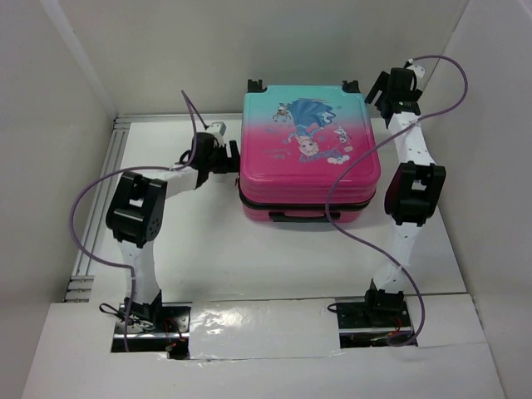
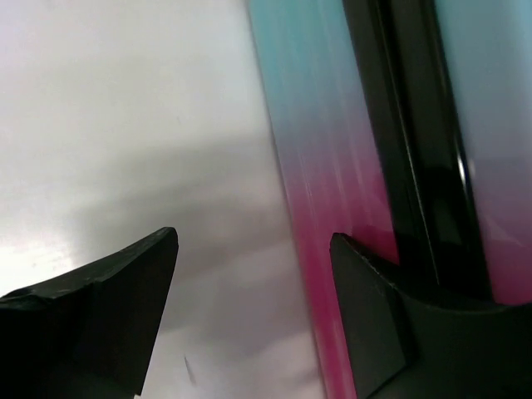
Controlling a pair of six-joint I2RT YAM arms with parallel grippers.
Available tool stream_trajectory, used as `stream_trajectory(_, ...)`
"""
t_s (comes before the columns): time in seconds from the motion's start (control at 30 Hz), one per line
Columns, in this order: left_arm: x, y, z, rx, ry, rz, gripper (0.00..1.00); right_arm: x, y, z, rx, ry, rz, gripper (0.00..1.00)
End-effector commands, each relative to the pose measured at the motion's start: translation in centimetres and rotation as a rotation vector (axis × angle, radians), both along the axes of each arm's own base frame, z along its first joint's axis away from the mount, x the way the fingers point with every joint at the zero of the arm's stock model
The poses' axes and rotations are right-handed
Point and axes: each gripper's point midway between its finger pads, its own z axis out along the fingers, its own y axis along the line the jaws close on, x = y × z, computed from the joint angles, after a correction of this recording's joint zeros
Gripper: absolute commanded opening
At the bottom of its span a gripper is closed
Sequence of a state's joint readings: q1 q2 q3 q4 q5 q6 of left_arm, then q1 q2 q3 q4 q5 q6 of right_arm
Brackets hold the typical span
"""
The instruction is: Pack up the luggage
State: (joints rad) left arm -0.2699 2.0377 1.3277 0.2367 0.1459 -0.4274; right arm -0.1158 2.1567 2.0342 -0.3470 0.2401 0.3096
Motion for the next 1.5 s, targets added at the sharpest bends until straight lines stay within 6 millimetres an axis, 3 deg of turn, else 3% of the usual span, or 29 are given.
stream_trajectory(0.0, -4.6, -7.3, 7.5, -0.071, -0.287, -0.277, 0.87, 1.1, 7.3, -7.4, 0.005, 0.203, 0.265, 0.96)
stream_trajectory(0.1, -7.4, -9.9, 8.0, -0.044, -0.342, -0.388, 0.86, 2.5, 9.5, -7.3, 0.009, 0.171, 0.355, 0.94)
stream_trajectory(0.2, -9.8, -12.6, 9.2, -0.032, -0.42, -0.48, 0.86, 2.8, 11.4, -7.4, 0.044, 0.147, 0.462, 0.94)
stream_trajectory(0.33, -13.3, -15.2, 9.9, -0.065, -0.476, -0.578, 0.86, 2.9, 15.3, -7.7, 0.079, 0.118, 0.652, 0.91)
stream_trajectory(0.4, -15.8, -16.9, 11.0, -0.086, -0.518, -0.644, 0.86, 2.5, 18.3, -7.4, 0.096, 0.101, 0.773, 0.9)
stream_trajectory(0.5, -19.7, -19.0, 10.7, -0.095, -0.552, -0.732, 0.86, 1.1, 22.6, -7.5, 0.091, 0.111, 0.937, 0.9)
stream_trajectory(0.63, -23.4, -20.6, 10.0, -0.102, -0.57, -0.781, 0.86, -1.1, 27.7, -9.2, 0.123, 0.145, 1.082, 0.86)
stream_trajectory(0.7, -25.5, -21.2, 10.0, -0.12, -0.565, -0.815, 0.84, -2.3, 28.8, -10.9, 0.144, 0.188, 1.106, 0.84)
stream_trajectory(0.83, -27.1, -20.6, 9.5, -0.126, -0.557, -0.818, 0.84, -4.8, 32.6, -10.9, 0.172, 0.193, 1.237, 0.81)
stream_trajectory(0.97, -28.2, -19.6, 8.3, -0.112, -0.533, -0.82, 0.84, -8.4, 38.4, -11.1, 0.163, 0.209, 1.407, 0.81)
stream_trajectory(1.0, -28.4, -19.4, 8.2, -0.106, -0.534, -0.808, 0.84, -10.3, 40.5, -11.8, 0.165, 0.236, 1.474, 0.8)
stream_trajectory(1.03, -28.4, -19.4, 8.2, -0.106, -0.534, -0.808, 0.84, -10.0, 40.6, -11.3, 0.15, 0.219, 1.482, 0.8)
stream_trajectory(1.17, -28.8, -19.1, 8.9, -0.111, -0.554, -0.795, 0.84, -14.0, 45.5, -11.8, 0.148, 0.251, 1.617, 0.8)
stream_trajectory(1.3, -29.9, -16.5, 7.4, -0.085, -0.523, -0.753, 0.84, -15.9, 47.4, -12.1, 0.136, 0.272, 1.664, 0.79)
stream_trajectory(1.37, -30.1, -15.0, 7.1, -0.06, -0.511, -0.715, 0.84, -15.4, 47.1, -10.9, 0.113, 0.263, 1.618, 0.79)
stream_trajectory(1.4, -30.6, -13.7, 8.1, -0.074, -0.525, -0.679, 0.86, -14.7, 46.6, -10.6, 0.085, 0.265, 1.57, 0.79)
stream_trajectory(1.47, -29.8, -11.4, 9.0, -0.045, -0.548, -0.567, 0.87, -13.2, 46.3, -6.4, 0.098, 0.204, 1.473, 0.8)
